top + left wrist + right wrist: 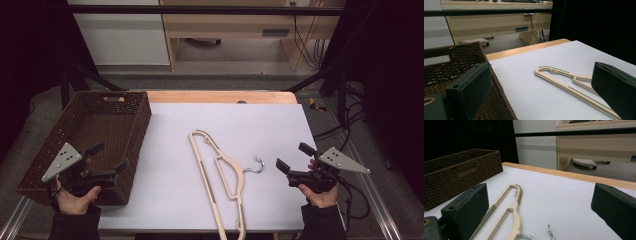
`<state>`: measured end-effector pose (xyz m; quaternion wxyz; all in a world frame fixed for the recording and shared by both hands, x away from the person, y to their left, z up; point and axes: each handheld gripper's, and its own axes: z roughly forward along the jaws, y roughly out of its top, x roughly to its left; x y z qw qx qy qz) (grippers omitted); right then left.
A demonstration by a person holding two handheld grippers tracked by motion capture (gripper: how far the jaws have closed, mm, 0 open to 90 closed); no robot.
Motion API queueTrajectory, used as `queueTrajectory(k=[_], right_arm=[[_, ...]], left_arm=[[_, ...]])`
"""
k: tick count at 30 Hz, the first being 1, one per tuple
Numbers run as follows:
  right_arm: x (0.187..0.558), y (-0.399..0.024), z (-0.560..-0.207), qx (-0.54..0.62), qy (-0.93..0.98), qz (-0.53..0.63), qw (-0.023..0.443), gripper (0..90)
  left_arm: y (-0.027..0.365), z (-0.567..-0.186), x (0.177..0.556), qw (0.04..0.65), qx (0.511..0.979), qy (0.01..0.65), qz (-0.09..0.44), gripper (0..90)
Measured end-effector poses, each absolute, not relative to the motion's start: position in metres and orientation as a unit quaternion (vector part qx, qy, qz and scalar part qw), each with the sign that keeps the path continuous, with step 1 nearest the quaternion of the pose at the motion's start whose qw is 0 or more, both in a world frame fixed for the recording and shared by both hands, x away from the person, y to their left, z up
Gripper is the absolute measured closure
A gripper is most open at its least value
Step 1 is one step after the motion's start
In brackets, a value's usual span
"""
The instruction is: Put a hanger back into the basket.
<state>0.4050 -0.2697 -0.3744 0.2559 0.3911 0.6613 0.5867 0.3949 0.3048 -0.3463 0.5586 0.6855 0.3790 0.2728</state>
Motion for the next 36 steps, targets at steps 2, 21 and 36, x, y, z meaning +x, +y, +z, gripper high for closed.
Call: queueTrajectory(k=[2,21,36], right_arm=[[0.405,-0.27,-0.375,0.391,0.661,0.587,0.256,1.9],[0.409,-0.259,-0.379,0.389,0.678,0.577,0.236,3.3],[0.401,-0.257,-0.382,0.387,0.68,0.58,0.227,3.5]], left_arm=[[0.304,-0.346,0.395,0.557,0.688,0.378,0.272,3.1],[0.233,-0.359,0.413,0.522,0.743,0.348,0.233,3.8],[0.143,-0.368,0.445,0.506,0.79,0.293,0.181,5.3]])
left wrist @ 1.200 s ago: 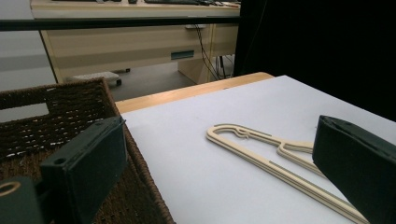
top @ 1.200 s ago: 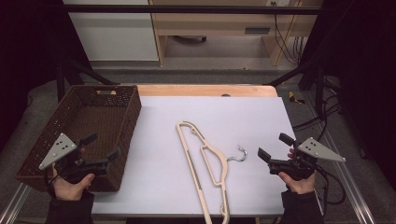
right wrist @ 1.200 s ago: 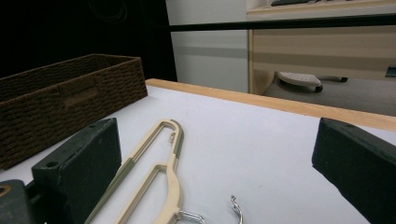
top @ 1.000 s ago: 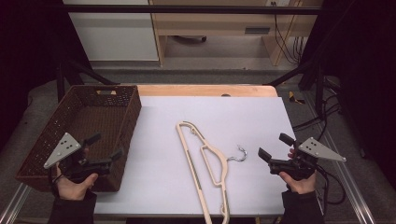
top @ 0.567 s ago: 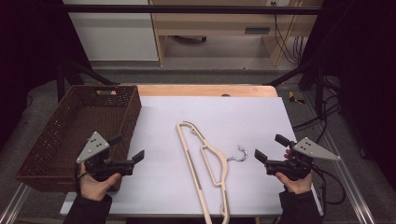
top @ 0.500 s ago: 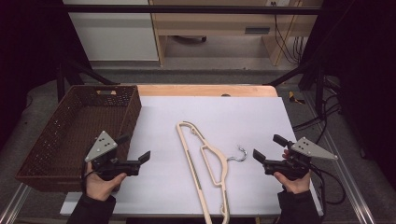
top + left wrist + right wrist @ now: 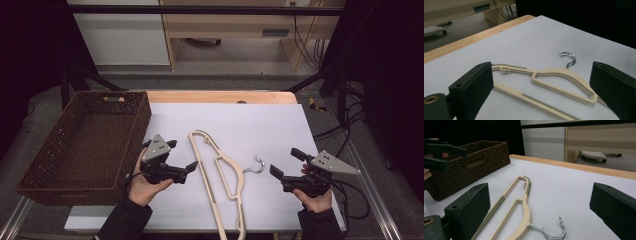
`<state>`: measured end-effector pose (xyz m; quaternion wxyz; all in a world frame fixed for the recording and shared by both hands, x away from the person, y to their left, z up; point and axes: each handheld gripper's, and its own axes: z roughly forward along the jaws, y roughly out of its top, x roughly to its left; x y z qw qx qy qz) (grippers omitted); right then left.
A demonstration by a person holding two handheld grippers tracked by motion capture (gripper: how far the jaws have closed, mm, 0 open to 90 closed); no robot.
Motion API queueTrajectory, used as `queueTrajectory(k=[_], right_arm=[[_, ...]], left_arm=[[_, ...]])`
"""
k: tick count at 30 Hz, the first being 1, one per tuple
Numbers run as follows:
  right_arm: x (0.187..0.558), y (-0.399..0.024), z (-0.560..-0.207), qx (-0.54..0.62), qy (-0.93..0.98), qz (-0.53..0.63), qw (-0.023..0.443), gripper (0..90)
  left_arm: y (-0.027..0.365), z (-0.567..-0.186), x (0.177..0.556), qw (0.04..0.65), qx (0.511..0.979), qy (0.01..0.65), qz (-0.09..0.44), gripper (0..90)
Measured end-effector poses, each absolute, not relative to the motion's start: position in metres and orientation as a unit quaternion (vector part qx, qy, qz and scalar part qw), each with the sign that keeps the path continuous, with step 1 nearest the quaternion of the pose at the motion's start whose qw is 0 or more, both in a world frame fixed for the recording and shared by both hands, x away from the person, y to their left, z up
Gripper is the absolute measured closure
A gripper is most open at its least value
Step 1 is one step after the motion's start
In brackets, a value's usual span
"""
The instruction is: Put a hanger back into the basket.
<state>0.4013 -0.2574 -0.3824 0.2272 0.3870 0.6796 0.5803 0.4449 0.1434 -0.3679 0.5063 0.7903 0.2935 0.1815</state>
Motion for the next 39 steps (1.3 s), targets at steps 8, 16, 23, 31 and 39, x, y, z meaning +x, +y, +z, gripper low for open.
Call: queueTrajectory(k=[8,16,23,31,39], right_arm=[[0.401,-0.258,-0.383,0.387,0.682,0.576,0.232,3.3],[0.4,-0.26,-0.381,0.387,0.676,0.584,0.229,3.4],[0.402,-0.258,-0.382,0.386,0.681,0.578,0.23,3.3],[0.402,-0.257,-0.382,0.385,0.681,0.581,0.226,3.1],[0.402,-0.256,-0.383,0.383,0.685,0.576,0.227,3.0]], left_arm=[[0.101,-0.379,0.462,0.484,0.816,0.275,0.158,7.4],[0.063,-0.397,0.476,0.453,0.843,0.257,0.135,10.1],[0.037,-0.411,0.485,0.444,0.853,0.249,0.116,12.4],[0.014,-0.421,0.494,0.435,0.862,0.241,0.099,16.6],[-0.013,-0.437,0.502,0.407,0.88,0.226,0.095,22.8]])
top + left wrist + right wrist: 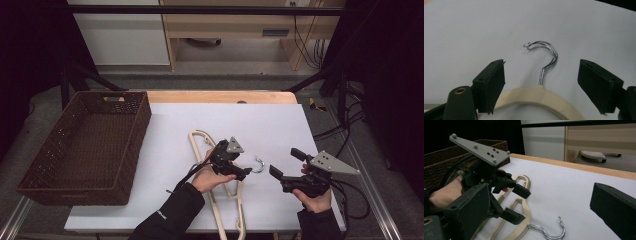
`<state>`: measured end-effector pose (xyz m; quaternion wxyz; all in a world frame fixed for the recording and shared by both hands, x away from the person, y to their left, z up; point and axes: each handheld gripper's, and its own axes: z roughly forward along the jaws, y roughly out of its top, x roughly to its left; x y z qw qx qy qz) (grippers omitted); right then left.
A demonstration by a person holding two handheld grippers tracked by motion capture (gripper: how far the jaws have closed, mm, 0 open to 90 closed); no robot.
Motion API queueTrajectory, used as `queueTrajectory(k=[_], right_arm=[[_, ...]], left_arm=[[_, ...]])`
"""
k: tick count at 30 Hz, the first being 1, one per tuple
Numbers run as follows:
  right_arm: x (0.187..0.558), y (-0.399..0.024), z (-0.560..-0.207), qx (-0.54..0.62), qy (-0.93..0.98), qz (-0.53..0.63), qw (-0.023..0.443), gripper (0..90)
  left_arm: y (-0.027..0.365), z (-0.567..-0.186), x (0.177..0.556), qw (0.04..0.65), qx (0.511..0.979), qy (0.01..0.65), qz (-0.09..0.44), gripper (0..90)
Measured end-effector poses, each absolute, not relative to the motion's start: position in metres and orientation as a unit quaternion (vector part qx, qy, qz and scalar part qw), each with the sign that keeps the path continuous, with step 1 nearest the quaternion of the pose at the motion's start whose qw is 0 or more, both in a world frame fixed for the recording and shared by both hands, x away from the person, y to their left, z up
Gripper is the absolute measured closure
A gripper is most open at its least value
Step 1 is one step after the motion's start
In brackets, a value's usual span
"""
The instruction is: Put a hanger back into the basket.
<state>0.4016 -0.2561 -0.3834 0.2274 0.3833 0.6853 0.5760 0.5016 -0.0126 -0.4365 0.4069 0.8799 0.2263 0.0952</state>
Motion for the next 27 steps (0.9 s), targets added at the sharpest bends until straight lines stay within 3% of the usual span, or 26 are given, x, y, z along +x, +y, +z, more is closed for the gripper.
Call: queueTrajectory(k=[3,10,15,27], right_arm=[[0.401,-0.256,-0.384,0.382,0.686,0.576,0.227,3.0],[0.401,-0.257,-0.383,0.381,0.684,0.58,0.225,3.0],[0.401,-0.257,-0.383,0.379,0.688,0.576,0.226,3.1],[0.401,-0.257,-0.383,0.38,0.687,0.576,0.226,3.2]], left_arm=[[-0.017,-0.44,0.503,0.401,0.883,0.225,0.092,25.8],[-0.031,-0.458,0.507,0.375,0.896,0.217,0.091,40.5],[-0.035,-0.466,0.511,0.362,0.903,0.213,0.088,55.8],[-0.037,-0.471,0.513,0.349,0.909,0.214,0.074,77.1]])
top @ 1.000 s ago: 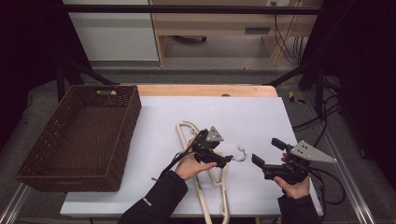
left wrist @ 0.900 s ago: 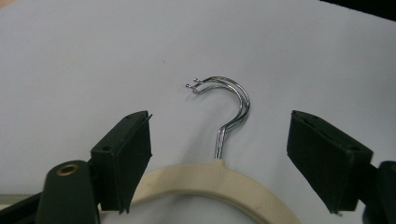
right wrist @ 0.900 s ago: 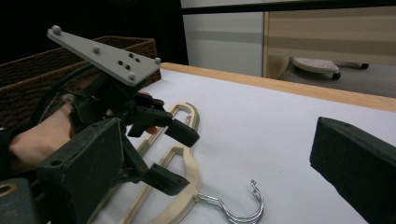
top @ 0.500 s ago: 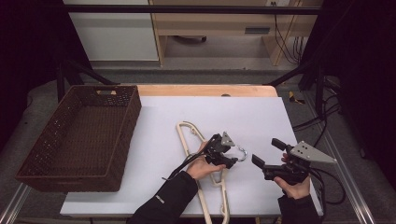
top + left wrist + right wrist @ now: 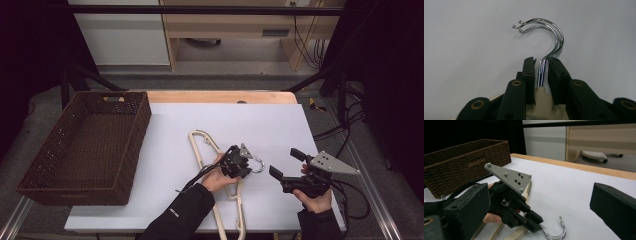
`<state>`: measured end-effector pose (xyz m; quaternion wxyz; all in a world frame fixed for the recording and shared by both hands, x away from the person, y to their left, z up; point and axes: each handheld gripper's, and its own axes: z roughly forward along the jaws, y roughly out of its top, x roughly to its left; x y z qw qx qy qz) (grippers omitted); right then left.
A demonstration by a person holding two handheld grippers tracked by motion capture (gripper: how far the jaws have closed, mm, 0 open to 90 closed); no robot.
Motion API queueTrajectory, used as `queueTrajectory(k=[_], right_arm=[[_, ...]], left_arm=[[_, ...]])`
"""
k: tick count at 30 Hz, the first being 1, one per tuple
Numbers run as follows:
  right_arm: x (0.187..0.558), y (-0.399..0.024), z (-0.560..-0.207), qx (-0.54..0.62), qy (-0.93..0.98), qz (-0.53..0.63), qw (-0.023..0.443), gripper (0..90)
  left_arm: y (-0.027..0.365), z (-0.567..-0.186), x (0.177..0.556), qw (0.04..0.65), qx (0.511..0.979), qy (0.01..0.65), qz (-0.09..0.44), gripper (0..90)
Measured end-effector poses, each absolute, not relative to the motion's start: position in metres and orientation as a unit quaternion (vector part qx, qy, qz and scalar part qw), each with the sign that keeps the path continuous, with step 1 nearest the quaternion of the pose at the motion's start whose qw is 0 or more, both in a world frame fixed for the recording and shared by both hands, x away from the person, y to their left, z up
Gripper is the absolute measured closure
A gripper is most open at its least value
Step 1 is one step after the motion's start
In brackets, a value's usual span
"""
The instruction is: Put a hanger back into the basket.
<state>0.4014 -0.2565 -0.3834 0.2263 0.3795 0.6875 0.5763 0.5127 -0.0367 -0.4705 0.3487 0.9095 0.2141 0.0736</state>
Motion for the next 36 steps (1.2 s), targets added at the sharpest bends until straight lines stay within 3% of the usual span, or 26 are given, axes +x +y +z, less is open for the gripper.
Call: queueTrajectory(k=[12,14,25,36], right_arm=[[0.401,-0.257,-0.383,0.379,0.688,0.576,0.226,3.3],[0.401,-0.257,-0.383,0.38,0.688,0.576,0.225,3.4],[0.401,-0.256,-0.384,0.38,0.69,0.575,0.222,3.9],[0.404,-0.249,-0.391,0.391,0.704,0.563,0.185,11.8]], left_arm=[[-0.034,-0.467,0.514,0.352,0.907,0.222,0.064,82.5],[-0.033,-0.464,0.514,0.355,0.905,0.224,0.066,87.0],[-0.031,-0.461,0.511,0.359,0.907,0.211,0.066,88.8],[-0.019,-0.438,0.501,0.381,0.896,0.207,0.092,88.9]])
